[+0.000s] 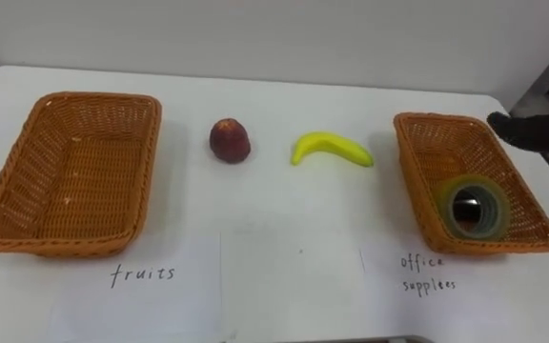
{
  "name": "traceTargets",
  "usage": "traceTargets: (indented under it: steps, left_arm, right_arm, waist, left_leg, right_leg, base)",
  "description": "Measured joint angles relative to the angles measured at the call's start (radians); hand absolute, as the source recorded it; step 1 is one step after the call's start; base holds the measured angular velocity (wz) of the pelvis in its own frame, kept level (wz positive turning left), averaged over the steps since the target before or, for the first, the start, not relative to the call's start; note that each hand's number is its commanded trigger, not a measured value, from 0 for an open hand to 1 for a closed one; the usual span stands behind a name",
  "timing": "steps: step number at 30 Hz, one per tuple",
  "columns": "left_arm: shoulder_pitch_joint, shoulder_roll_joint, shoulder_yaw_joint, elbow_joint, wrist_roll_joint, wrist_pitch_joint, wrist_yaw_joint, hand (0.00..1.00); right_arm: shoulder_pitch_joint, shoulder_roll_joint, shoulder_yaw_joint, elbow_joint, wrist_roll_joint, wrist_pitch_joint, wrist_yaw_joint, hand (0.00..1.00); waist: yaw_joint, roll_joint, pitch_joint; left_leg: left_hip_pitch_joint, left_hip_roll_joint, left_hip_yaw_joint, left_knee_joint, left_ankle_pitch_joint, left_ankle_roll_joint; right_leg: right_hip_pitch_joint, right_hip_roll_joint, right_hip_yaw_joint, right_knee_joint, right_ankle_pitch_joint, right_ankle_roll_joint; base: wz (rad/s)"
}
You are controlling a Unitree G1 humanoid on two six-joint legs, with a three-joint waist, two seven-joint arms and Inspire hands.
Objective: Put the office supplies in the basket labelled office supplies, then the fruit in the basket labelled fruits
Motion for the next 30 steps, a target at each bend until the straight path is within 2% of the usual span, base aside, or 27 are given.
traceTargets:
  steps: [2, 8, 10, 13, 18, 20, 23, 25, 27, 30]
  left_arm:
    - [-0.003, -0.001, 0.0, 0.001, 0.0, 0.0, -0.001, 0.0]
    - [-0.001, 0.0, -0.002, 0.003, 0.004, 0.012, -0.005, 0.0]
    - [0.001, 0.002, -0.01, 0.004, 0.006, 0.013, -0.006, 0.0]
    - [0.002, 0.003, -0.028, 0.002, 0.005, 0.013, -0.01, 0.0]
    - [-0.008, 0.004, -0.039, -0.024, 0.029, 0.012, -0.019, 0.0]
    - [-0.008, 0.009, -0.038, -0.026, 0.037, 0.013, -0.02, 0.0]
    - [-0.008, 0.011, -0.039, -0.026, 0.036, 0.015, -0.021, 0.0]
    - [-0.011, 0.017, -0.038, -0.026, 0.036, 0.016, -0.022, 0.0]
    - [-0.012, 0.022, -0.038, -0.024, 0.036, 0.016, -0.022, 0.0]
    - [-0.018, 0.026, -0.038, -0.019, 0.036, 0.015, -0.023, 0.0]
  right_arm:
    - [-0.027, 0.0, 0.002, 0.0, 0.003, 0.0, 0.002, 0.0]
    - [-0.127, -0.002, 0.035, 0.001, 0.02, 0.018, 0.009, 0.0]
    - [-0.141, -0.022, 0.057, 0.002, 0.021, 0.018, 0.009, 0.0]
    - [-0.142, -0.036, 0.088, 0.011, 0.034, 0.017, 0.009, 0.0]
    - [-0.142, -0.037, 0.151, 0.041, 0.11, 0.017, 0.026, 0.0]
    - [-0.142, -0.037, 0.175, 0.064, 0.131, 0.018, 0.03, 0.0]
    - [-0.142, -0.037, 0.189, 0.073, 0.144, 0.018, 0.03, 0.0]
    - [-0.142, -0.039, 0.204, 0.073, 0.138, 0.018, 0.03, 0.0]
    - [-0.142, -0.045, 0.228, 0.073, 0.127, 0.018, 0.031, 0.0]
    - [-0.142, -0.049, 0.257, 0.073, 0.114, 0.018, 0.033, 0.0]
  waist:
    - [0.014, 0.0, 0.0004]
    - [0.019, 0.002, -0.0005]
    - [0.024, 0.003, -0.0007]
    - [0.049, 0.001, -0.0018]
    - [0.074, -0.008, -0.001]
    - [0.085, -0.017, -0.0055]
    - [0.094, -0.026, -0.0013]
    - [0.099, -0.035, -0.0022]
    - [0.104, -0.036, 0.0002]
    - [0.122, -0.044, -0.0049]
  left_leg:
    - [-0.001, -0.001, 0.0, 0.0, 0.0, 0.0]
    - [-0.019, -0.003, -0.021, 0.005, 0.0, 0.0]
    - [-0.02, -0.003, -0.029, 0.005, 0.001, 0.0]
    - [-0.02, -0.001, -0.029, 0.01, 0.001, -0.001]
    - [-0.031, -0.002, -0.036, 0.015, 0.001, 0.0]
    - [-0.038, -0.003, -0.041, 0.016, 0.001, 0.0]
    - [-0.045, -0.004, -0.052, 0.018, 0.001, 0.0]
    - [-0.053, -0.004, -0.057, 0.021, 0.001, -0.001]
    - [-0.056, -0.003, -0.057, 0.022, 0.001, -0.001]
    - [-0.069, -0.004, -0.059, 0.028, 0.001, -0.001]
  right_leg:
    - [0.0, 0.0, 0.001, 0.0, 0.0, 0.0]
    - [-0.004, -0.004, -0.022, -0.003, 0.0, 0.0]
    - [-0.002, -0.004, -0.03, -0.003, 0.0, 0.0]
    - [-0.001, -0.006, -0.053, -0.003, 0.0, 0.0]
    - [-0.003, -0.014, -0.058, -0.008, 0.0, 0.0]
    - [-0.002, -0.014, -0.063, -0.019, 0.0, 0.0]
    - [-0.003, -0.016, -0.076, -0.02, 0.0, 0.0]
    - [-0.005, -0.015, -0.08, -0.02, 0.0, 0.0]
    - [-0.008, -0.014, -0.08, -0.021, 0.0, 0.0]
    - [-0.019, -0.014, -0.08, -0.022, 0.0, 0.0]
  base:
    - [0.0]
    - [0.1]
    - [0.13]
    - [0.04]
    - [0.06]
    - [0.07]
    - [0.11]
    - [0.12]
    - [0.02]
    - [0.02]
